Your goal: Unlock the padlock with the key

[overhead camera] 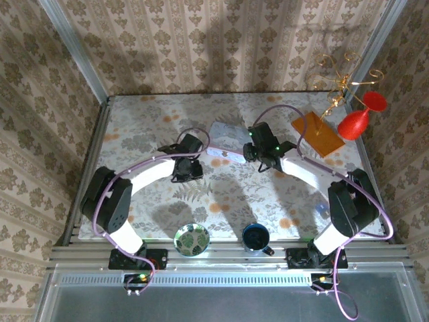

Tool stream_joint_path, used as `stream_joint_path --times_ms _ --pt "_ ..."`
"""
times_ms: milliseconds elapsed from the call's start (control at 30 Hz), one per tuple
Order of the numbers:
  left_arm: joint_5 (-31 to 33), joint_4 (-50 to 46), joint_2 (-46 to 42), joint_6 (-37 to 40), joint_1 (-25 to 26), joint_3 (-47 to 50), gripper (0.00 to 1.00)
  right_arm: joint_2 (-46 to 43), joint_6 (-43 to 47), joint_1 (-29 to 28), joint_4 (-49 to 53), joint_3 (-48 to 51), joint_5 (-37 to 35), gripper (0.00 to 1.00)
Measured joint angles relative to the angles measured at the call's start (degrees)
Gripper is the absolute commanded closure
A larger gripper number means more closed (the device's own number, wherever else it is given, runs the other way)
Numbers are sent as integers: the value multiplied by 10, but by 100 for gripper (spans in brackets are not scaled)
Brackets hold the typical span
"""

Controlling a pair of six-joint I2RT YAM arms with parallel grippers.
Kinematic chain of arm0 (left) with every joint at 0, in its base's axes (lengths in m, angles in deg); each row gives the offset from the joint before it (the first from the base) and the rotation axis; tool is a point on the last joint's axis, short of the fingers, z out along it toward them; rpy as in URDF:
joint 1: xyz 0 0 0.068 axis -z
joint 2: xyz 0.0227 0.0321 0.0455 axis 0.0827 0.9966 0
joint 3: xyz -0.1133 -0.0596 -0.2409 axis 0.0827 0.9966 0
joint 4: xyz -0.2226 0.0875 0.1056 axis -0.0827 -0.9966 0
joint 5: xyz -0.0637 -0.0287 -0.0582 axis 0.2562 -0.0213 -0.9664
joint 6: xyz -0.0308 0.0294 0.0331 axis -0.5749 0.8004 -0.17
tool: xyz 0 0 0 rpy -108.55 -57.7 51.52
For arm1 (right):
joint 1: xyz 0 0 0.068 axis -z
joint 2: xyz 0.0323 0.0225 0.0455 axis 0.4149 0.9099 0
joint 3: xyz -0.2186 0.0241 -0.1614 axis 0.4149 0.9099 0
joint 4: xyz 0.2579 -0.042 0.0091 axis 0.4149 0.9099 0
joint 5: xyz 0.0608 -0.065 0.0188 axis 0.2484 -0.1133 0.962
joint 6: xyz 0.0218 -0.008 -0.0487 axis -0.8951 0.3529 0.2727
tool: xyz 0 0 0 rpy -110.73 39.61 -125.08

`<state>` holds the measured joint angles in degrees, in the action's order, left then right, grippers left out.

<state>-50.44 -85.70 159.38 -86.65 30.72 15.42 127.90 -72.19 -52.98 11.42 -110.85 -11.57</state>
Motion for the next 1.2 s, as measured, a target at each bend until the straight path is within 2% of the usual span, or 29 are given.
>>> stream_joint_path --times_ms 233,600,700,800,833,967,1200 --pt "-36 -101 -3 54 -7 -36 100 -52 -3 0 6 22 -12 68" --pt "-49 -192 92 139 -7 -99 100 -105 -16 -1 20 60 -27 67" --pt "-49 -196 119 154 -7 -110 89 -127 -17 -1 28 62 -32 64" --pt "-48 -198 125 162 -7 -120 69 -147 -18 -3 29 64 -39 61" --pt "-48 -200 127 164 -7 -122 66 -154 -18 -3 29 66 -43 59" --pt "-49 -200 133 172 -9 -125 58 -181 -19 -3 34 81 -60 53" --pt "-48 -200 133 175 -12 -148 52 -224 -24 -3 59 102 -91 44"
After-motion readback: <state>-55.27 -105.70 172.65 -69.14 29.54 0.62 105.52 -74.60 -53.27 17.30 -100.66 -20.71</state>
